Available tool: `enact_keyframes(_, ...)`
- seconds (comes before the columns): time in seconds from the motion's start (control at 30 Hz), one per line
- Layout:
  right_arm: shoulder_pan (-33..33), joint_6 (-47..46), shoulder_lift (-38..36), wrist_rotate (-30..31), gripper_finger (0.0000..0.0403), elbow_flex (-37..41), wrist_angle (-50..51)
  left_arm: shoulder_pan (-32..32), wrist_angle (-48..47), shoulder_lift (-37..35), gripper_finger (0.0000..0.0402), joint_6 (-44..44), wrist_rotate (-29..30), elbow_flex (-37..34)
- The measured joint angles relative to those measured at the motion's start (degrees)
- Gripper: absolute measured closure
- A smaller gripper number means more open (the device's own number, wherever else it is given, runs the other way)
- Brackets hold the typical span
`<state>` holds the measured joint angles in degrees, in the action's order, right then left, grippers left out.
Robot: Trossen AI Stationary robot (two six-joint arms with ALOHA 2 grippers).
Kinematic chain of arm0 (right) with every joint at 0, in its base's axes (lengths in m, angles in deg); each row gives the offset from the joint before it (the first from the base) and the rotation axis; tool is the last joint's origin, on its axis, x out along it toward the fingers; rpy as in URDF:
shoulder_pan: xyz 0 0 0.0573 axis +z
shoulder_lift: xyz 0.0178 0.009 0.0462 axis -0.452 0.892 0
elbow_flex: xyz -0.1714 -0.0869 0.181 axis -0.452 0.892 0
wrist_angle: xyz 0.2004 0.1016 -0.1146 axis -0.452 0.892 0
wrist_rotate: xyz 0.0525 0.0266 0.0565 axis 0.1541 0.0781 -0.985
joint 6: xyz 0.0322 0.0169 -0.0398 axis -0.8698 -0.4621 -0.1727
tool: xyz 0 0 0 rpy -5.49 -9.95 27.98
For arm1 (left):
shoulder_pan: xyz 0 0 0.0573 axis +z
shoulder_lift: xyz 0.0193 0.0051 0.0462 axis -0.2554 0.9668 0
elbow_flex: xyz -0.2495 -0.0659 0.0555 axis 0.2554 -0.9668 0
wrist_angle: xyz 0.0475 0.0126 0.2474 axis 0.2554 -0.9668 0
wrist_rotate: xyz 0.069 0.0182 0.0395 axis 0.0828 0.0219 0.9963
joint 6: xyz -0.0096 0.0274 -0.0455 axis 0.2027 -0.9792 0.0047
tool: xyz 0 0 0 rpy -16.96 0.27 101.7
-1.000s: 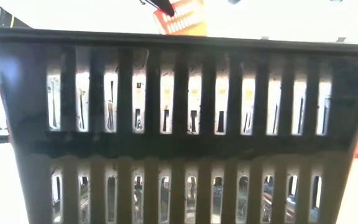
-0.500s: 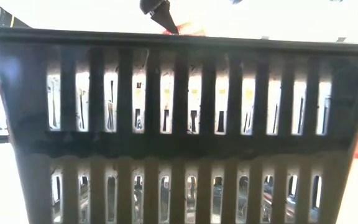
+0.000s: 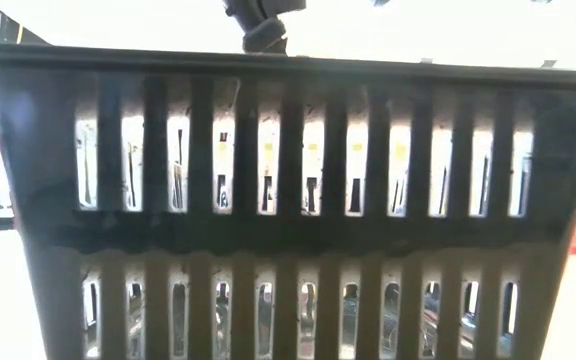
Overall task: Stack baskets on shelf by color
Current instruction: Put the middle red basket on the shelf
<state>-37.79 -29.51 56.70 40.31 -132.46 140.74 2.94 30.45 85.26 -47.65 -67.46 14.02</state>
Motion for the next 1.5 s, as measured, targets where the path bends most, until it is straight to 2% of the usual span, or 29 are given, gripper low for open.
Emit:
enact_keyframes(0.5,0.0,-1.27,0.0,-0.31,0.0336,0.0,0.0,2.28,-0.16,5.11,0.0401,-0.5,-0.64,-0.04)
enact_keyframes(1.03,0.02,-1.33,0.0,-0.39,0.0336,0.0,0.02,3.26,-0.58,5.13,0.039,0.15,-1.48,-0.04)
enact_keyframes(1.23,0.02,-1.33,0.0,-0.4,0.0336,0.0,0.02,3.24,-2.9,5.11,0.0398,2.51,-5.0,-0.04)
enact_keyframes(1.5,0.02,-1.31,0.0,-0.41,0.0336,0.0,0.02,3.36,-2.31,5.08,0.039,2.23,-5.05,-0.04)
